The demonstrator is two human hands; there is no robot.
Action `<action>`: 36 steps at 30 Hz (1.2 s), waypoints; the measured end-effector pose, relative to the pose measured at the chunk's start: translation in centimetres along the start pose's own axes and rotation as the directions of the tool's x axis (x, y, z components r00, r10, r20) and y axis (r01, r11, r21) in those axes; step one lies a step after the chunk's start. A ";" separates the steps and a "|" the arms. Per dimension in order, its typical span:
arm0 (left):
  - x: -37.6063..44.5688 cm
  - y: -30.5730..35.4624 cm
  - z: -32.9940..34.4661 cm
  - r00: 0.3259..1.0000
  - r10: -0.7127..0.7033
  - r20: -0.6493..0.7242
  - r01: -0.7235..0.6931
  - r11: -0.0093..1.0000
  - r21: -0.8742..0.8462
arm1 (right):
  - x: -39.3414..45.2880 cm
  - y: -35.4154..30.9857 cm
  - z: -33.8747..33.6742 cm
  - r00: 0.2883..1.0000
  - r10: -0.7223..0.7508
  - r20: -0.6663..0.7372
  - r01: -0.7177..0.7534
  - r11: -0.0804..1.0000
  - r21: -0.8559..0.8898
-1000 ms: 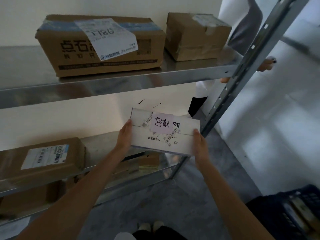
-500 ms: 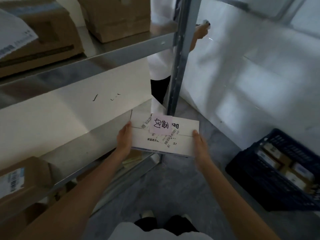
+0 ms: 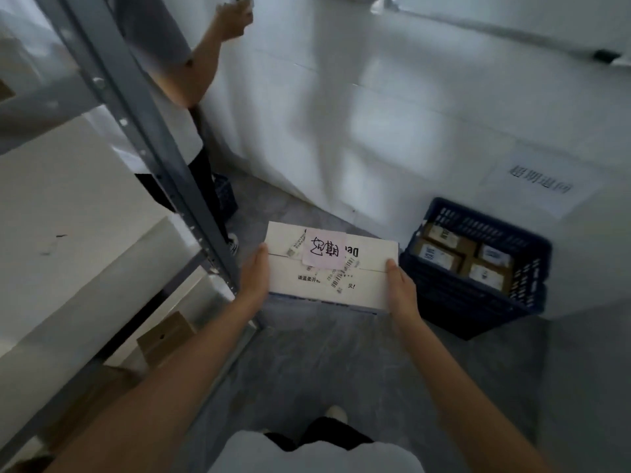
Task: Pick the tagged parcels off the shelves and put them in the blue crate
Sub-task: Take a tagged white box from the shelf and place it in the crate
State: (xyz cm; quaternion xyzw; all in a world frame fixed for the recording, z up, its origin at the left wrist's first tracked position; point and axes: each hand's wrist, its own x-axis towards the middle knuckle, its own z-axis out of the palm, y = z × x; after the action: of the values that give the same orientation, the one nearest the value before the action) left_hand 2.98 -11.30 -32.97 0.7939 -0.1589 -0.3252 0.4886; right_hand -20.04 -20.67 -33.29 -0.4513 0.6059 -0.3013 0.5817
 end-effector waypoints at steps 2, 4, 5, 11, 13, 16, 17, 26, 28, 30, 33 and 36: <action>-0.1 0.8 3.6 0.998 0.050 0.031 -0.051 0.998 0.038 | 1.2 0.1 -2.8 0.999 0.007 -0.049 -0.006 1.000 0.022; -0.3 1.1 7.0 0.992 0.087 0.087 -0.092 0.994 0.056 | 2.2 0.6 -5.6 0.994 0.020 -0.105 -0.016 0.999 0.042; -0.5 1.3 8.6 0.989 0.100 0.110 -0.108 0.992 0.068 | 2.6 0.9 -7.0 0.990 0.030 -0.138 -0.023 0.998 0.052; 0.1 3.1 17.8 0.942 0.123 0.311 -0.169 0.978 0.126 | 5.0 2.4 -13.7 0.947 0.133 -0.293 -0.101 0.987 0.122; 0.9 3.8 20.6 0.928 0.099 0.360 -0.160 0.977 0.143 | 6.3 2.6 -15.1 0.927 0.163 -0.336 -0.117 0.981 0.154; 2.7 5.0 24.6 0.897 0.088 0.434 -0.173 0.972 0.160 | 8.8 2.5 -16.7 0.900 0.193 -0.392 -0.133 0.976 0.175; 3.4 5.4 25.9 0.883 0.087 0.461 -0.183 0.969 0.168 | 9.8 2.4 -17.1 0.887 0.208 -0.413 -0.144 0.973 0.183; 6.8 8.0 36.1 0.803 0.019 0.595 -0.188 0.956 0.224 | 16.5 1.9 -21.5 0.796 0.307 -0.521 -0.209 0.948 0.238; 7.5 8.4 38.5 0.788 0.001 0.615 -0.192 0.950 0.245 | 18.1 1.9 -22.8 0.784 0.326 -0.528 -0.215 0.941 0.262; 8.1 8.6 41.2 0.792 -0.024 0.610 -0.188 0.941 0.281 | 20.0 2.0 -24.3 0.772 0.353 -0.528 -0.224 0.929 0.293; 8.9 8.6 46.0 0.803 -0.085 0.590 -0.136 0.938 0.320 | 23.6 2.1 -27.4 0.770 0.376 -0.516 -0.242 0.920 0.309; 9.3 8.4 50.8 0.826 -0.141 0.545 -0.064 0.938 0.340 | 27.5 2.6 -30.8 0.781 0.398 -0.481 -0.277 0.911 0.304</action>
State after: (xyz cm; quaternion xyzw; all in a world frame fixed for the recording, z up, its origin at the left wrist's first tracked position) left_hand -23.72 -54.77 -44.78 0.7390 -0.3334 -0.5211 0.2669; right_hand -48.28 -49.23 -43.18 -0.1668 0.7778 -0.3692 0.4805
